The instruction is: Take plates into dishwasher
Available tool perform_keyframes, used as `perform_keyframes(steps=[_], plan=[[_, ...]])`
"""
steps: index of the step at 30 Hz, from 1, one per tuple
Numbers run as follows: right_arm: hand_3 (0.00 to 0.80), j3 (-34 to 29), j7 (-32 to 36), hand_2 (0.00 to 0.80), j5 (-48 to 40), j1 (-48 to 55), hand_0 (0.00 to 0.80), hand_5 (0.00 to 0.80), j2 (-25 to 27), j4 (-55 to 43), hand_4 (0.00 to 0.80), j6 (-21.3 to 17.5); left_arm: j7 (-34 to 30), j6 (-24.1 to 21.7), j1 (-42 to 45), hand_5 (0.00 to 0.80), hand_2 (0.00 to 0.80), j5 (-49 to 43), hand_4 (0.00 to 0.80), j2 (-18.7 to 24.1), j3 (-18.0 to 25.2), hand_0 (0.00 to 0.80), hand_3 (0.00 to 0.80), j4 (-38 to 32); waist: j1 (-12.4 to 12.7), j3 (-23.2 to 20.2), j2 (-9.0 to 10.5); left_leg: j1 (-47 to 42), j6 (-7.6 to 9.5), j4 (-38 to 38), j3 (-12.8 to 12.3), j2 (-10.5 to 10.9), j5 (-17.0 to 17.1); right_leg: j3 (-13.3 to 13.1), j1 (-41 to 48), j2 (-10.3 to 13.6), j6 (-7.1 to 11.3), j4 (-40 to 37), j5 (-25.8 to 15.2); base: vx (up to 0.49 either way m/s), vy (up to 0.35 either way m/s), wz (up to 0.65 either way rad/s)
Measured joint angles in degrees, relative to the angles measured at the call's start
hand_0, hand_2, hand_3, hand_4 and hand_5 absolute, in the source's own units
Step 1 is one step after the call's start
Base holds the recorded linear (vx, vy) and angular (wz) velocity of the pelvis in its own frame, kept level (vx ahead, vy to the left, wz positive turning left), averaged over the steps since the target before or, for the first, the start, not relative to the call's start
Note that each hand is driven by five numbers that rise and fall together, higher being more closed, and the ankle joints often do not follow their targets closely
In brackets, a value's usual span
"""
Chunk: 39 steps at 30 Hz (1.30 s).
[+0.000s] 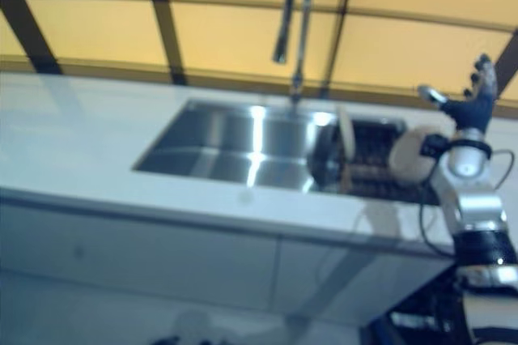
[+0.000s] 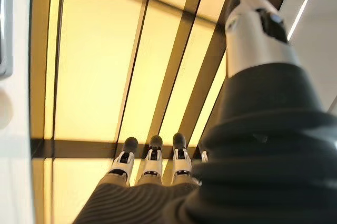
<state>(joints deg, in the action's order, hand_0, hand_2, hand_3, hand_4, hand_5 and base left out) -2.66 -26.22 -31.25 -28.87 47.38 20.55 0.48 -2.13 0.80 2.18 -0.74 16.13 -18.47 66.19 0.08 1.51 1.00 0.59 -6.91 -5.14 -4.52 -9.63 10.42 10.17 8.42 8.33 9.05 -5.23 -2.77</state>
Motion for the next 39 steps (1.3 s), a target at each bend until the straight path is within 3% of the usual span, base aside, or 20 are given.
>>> perform_keyframes(steps=[11,19,27,39], plan=[[0.0,-1.18,3.01,0.0,-10.76,-0.26,0.0,0.0,4.58,16.01,0.0,10.18,0.02,0.16,-0.07,0.0,0.0,0.43,0.0,0.25,-0.08,0.0,0.0,0.53,-0.66,-0.19,0.06,-0.12,-0.01,0.0,-0.15,-0.01,0.0,-0.13,0.01,0.0,0.0,0.0,-0.01,0.003,0.007,0.0],[0.0,-0.63,9.47,0.0,-13.37,-1.99,0.0,0.0,5.62,18.91,0.0,15.27,-0.01,1.17,0.03,0.0,0.0,0.49,0.0,1.37,-0.1,0.0,0.0,0.51,-0.57,-0.2,0.5,-0.12,-0.02,0.01,-0.15,-0.01,0.01,-0.12,0.01,0.0,0.01,0.0,-0.02,0.0,0.0,0.0],[0.0,1.4,13.2,0.0,-15.49,-5.47,0.0,0.0,5.63,21.27,0.0,17.22,-0.07,1.17,0.1,0.0,0.0,0.46,0.0,2.97,-0.67,0.0,0.0,0.39,-0.38,0.06,0.95,-0.1,-0.03,0.0,-0.15,0.0,0.0,-0.09,0.0,0.02,0.01,0.0,-0.02,0.017,-0.015,0.0],[0.0,5.35,12.7,0.0,-15.42,-8.71,0.0,0.0,5.63,23.57,0.0,17.7,-0.21,1.01,-0.24,0.0,0.0,0.49,0.0,3.18,-1.56,0.0,0.0,-1.07,0.85,1.42,0.54,1.05,-0.09,0.01,-0.13,0.0,0.03,-0.09,-1.11,0.01,0.03,0.0,-0.06,0.004,-0.005,0.0]])
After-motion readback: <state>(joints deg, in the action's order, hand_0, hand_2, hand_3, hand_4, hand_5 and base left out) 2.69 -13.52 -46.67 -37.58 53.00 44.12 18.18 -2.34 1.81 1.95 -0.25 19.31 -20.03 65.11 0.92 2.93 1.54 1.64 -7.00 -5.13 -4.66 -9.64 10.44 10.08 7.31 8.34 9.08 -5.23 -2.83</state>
